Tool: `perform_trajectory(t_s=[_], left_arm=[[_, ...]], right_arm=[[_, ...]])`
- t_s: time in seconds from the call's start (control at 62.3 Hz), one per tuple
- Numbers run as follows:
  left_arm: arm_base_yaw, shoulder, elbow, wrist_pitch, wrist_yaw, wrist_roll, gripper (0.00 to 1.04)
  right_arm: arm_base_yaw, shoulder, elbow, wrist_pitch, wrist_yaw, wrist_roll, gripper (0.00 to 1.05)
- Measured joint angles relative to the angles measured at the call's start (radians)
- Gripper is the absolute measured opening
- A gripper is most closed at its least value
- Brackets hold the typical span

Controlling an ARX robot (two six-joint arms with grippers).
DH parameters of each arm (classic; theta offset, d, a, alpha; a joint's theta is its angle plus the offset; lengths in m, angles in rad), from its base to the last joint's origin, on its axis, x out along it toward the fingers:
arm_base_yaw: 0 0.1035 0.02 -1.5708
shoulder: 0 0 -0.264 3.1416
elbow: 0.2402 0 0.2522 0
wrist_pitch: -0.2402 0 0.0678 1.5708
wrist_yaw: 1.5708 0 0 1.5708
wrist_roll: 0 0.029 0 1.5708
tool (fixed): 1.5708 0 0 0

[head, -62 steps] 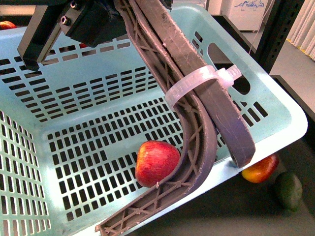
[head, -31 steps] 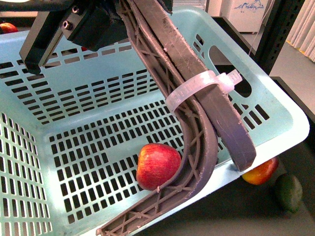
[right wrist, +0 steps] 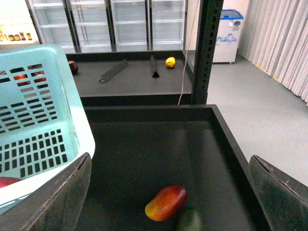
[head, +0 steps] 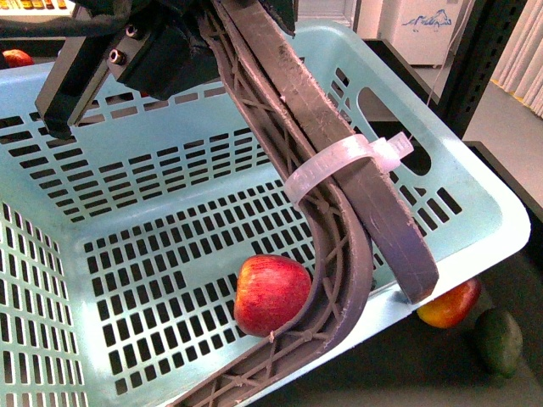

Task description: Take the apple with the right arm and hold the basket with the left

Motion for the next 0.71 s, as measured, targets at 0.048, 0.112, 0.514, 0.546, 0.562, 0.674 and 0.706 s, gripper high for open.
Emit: perform_trajectory(t_s=[0.048, 0.112, 0.514, 0.546, 0.562, 0.674, 0.706], left_arm=[[0.0, 0.0, 0.0, 0.0, 0.0, 0.0, 0.15], [0.0, 0.0, 0.0, 0.0, 0.0, 0.0, 0.15], [0.014, -0.011, -0.05, 0.163, -0.28, -0.231, 0.15], [0.03, -0.016, -0.051, 0.163, -0.29, -0.257, 0.15], [0.041, -0.019, -0.052, 0.163, -0.291, -0.266, 0.15], [0.105, -0.035, -0.064, 0.161, -0.276, -0.312, 0.15], [0.137, -0.037, -0.069, 0.156, -0.262, -0.329, 0.15]], right_arm=[[0.0, 0.0, 0.0, 0.0, 0.0, 0.0, 0.96], [0.0, 0.0, 0.0, 0.0, 0.0, 0.0, 0.96], [0.0, 0.0, 0.0, 0.0, 0.0, 0.0, 0.96], [0.0, 0.0, 0.0, 0.0, 0.0, 0.0, 0.96], [0.0, 0.0, 0.0, 0.0, 0.0, 0.0, 0.96], [0.0, 0.0, 0.0, 0.0, 0.0, 0.0, 0.96], [0.0, 0.0, 0.0, 0.0, 0.0, 0.0, 0.96]])
